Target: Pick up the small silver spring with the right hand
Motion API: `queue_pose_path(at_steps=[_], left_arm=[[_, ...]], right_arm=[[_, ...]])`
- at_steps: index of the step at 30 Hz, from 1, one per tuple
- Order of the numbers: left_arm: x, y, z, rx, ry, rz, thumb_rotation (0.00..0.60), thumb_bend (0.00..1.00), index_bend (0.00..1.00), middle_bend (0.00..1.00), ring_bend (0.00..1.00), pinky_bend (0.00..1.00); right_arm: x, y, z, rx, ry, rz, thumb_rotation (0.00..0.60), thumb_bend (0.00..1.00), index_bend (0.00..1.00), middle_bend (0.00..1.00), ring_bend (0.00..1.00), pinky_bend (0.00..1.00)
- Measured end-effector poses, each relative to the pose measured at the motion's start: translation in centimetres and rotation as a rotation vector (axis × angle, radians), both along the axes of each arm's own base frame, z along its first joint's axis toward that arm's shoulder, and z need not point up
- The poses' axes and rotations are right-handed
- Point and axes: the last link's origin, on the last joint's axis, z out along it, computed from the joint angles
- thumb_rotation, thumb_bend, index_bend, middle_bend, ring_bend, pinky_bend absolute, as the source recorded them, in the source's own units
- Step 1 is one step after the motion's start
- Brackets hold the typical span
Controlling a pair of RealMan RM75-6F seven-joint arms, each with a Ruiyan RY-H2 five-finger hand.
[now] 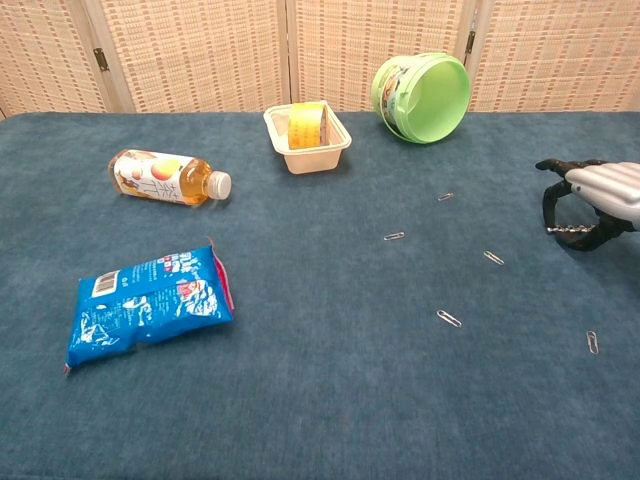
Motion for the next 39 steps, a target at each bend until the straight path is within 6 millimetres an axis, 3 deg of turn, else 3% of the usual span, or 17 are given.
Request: queue_pose_path(at_steps=[16,26,39], left_arm=[[0.00,0.00,-0.02,0.001,-0.001,0.002,0.600,0.40,0.00,0.00,0.02,0.00],[-0.03,0.01,-0.03,0.000,0.001,0.003,0.600,0.40,0.00,0.00,0.02,0.00],[-0.01,-0.02,-0.10,0.001,0.005,0.001,0.600,0.40,0.00,0.00,0.02,0.00]], right_arm=[[-0.20,-0.18,-0.16,-0.003,0.024,-0.014,0.600,0.45,0.51,0.00,0.00,0.00],[-0.19,-0.23,0.11,-0.048,0.028,-0.001,0.600,0.45,0.76,0.06,0.00,0.00],[-0.29,-0.10,0.65,-0.086,0.037,0.015,0.600,0.45,0.88,0.13,0.00,0.00]])
